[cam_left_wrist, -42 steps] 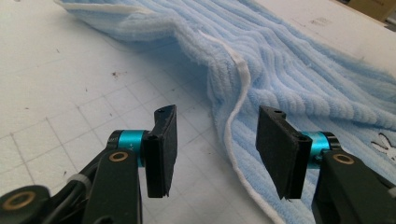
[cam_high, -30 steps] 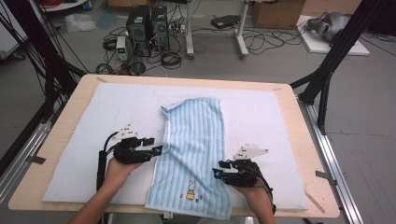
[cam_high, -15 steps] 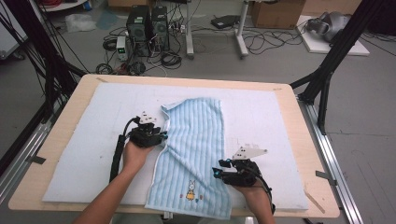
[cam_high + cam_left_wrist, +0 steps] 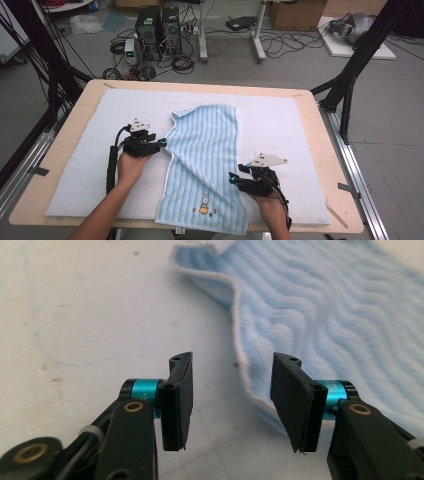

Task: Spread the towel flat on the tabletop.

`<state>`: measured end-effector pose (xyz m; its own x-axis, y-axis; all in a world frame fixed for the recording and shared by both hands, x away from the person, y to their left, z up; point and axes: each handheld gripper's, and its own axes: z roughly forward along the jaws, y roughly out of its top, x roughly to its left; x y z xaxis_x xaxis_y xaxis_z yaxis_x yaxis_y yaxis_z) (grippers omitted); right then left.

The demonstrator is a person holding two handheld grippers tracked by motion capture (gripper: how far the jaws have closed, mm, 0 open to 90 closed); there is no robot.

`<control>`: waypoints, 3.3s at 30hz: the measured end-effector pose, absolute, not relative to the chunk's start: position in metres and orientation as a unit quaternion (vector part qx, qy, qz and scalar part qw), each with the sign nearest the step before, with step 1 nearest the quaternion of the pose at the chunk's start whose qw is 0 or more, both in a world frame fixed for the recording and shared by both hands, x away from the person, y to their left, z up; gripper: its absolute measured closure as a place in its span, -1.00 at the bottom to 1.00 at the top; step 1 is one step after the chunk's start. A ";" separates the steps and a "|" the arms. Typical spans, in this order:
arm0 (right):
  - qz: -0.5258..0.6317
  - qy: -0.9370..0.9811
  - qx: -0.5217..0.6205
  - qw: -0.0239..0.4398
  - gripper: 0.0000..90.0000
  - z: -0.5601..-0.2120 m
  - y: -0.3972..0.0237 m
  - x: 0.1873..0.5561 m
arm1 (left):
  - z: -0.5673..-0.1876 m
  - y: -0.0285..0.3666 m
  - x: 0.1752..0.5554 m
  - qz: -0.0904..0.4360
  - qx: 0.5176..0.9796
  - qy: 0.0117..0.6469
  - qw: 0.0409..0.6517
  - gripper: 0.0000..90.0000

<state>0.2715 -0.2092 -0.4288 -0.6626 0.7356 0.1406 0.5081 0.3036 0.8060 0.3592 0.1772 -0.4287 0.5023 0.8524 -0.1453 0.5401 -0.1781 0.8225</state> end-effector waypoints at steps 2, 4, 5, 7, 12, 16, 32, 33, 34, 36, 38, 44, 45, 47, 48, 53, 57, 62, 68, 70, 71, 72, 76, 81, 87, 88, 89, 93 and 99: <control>0.433 0.794 0.400 0.148 0.05 -0.429 -0.207 0.276 | -0.428 0.179 0.354 0.159 0.746 0.459 0.456 0.13; 0.419 0.795 0.409 0.160 0.04 -0.431 -0.202 0.282 | -0.426 0.180 0.351 0.152 0.752 0.449 0.458 0.09; 0.413 0.796 0.412 0.163 0.03 -0.433 -0.200 0.286 | -0.424 0.181 0.349 0.151 0.750 0.446 0.464 0.09; 0.391 0.802 0.415 0.179 0.03 -0.436 -0.193 0.295 | -0.422 0.182 0.346 0.147 0.745 0.445 0.475 0.08; 0.343 0.805 0.438 0.206 0.38 -0.445 -0.180 0.327 | -0.428 0.183 0.340 0.127 0.750 0.442 0.475 0.07; 0.325 0.812 0.435 0.214 0.93 -0.442 -0.177 0.345 | -0.430 0.179 0.339 0.117 0.756 0.438 0.472 0.06; 0.359 0.757 0.483 0.254 0.47 -0.437 -0.206 0.344 | -0.438 0.134 0.335 0.098 0.793 0.400 0.449 0.02; 0.363 0.758 0.481 0.250 0.45 -0.436 -0.208 0.340 | -0.440 0.133 0.335 0.103 0.799 0.395 0.441 0.12; 0.367 0.760 0.478 0.244 0.44 -0.436 -0.210 0.337 | -0.441 0.131 0.336 0.110 0.807 0.387 0.433 0.35; 0.371 0.765 0.469 0.240 0.42 -0.435 -0.212 0.331 | -0.443 0.131 0.337 0.127 0.816 0.380 0.417 0.75; 0.373 0.770 0.462 0.233 0.42 -0.434 -0.213 0.325 | -0.445 0.134 0.339 0.126 0.812 0.391 0.414 0.83; 0.343 0.799 0.443 0.216 0.45 -0.442 -0.203 0.323 | -0.444 0.149 0.346 0.151 0.799 0.413 0.409 0.85; 0.333 0.807 0.436 0.218 0.51 -0.445 -0.200 0.323 | -0.445 0.151 0.347 0.154 0.796 0.417 0.411 0.85; 0.344 0.807 0.433 0.208 0.74 -0.446 -0.197 0.325 | -0.446 0.155 0.351 0.163 0.794 0.419 0.408 0.85; 0.346 0.809 0.429 0.207 0.87 -0.446 -0.196 0.326 | -0.447 0.155 0.352 0.166 0.792 0.422 0.409 0.85; 0.321 0.817 0.402 0.259 0.88 -0.448 -0.185 0.332 | -0.449 0.154 0.356 0.173 0.786 0.429 0.410 0.82; 0.333 0.806 0.417 0.255 0.68 -0.446 -0.189 0.330 | -0.447 0.163 0.350 0.150 0.782 0.438 0.418 0.22; 0.365 0.808 0.392 0.245 0.56 -0.440 -0.191 0.314 | -0.447 0.175 0.332 0.131 0.780 0.421 0.443 0.14; 0.384 0.816 0.366 0.232 0.36 -0.434 -0.192 0.295 | -0.447 0.180 0.317 0.089 0.787 0.386 0.473 -0.03; 0.392 0.817 0.366 0.213 0.32 -0.434 -0.194 0.289 | -0.445 0.179 0.312 0.085 0.789 0.378 0.477 -0.04; 0.392 0.817 0.365 0.213 0.32 -0.434 -0.194 0.287 | -0.445 0.177 0.308 0.088 0.795 0.368 0.475 -0.03; 0.396 0.819 0.361 0.205 0.30 -0.435 -0.196 0.283 | -0.445 0.176 0.306 0.084 0.797 0.362 0.476 0.00; 0.411 0.819 0.360 0.178 0.28 -0.437 -0.201 0.277 | -0.450 0.170 0.298 0.076 0.814 0.344 0.462 0.22; 0.390 0.843 0.340 0.148 0.42 -0.443 -0.195 0.274 | -0.449 0.163 0.291 0.096 0.840 0.314 0.433 0.42; 0.386 0.857 0.318 0.121 0.88 -0.447 -0.192 0.273 | -0.449 0.165 0.282 0.093 0.847 0.303 0.427 0.93; 0.383 0.861 0.313 0.118 0.90 -0.446 -0.191 0.271 | -0.448 0.165 0.280 0.089 0.848 0.302 0.426 0.93; 0.381 0.864 0.309 0.113 0.90 -0.445 -0.191 0.270 | -0.448 0.165 0.279 0.087 0.850 0.300 0.425 0.94; 0.385 0.869 0.297 0.094 0.90 -0.445 -0.194 0.262 | -0.448 0.168 0.269 0.065 0.851 0.295 0.430 0.94; 0.383 0.878 0.280 0.070 0.90 -0.443 -0.197 0.247 | -0.448 0.173 0.250 0.036 0.856 0.281 0.431 0.94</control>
<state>0.2472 -0.1965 -0.4433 -0.8332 0.5455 0.0907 0.4376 0.5502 0.7112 0.2505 0.1725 -0.4475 0.8394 0.5126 -0.1805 0.4502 -0.4698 0.7594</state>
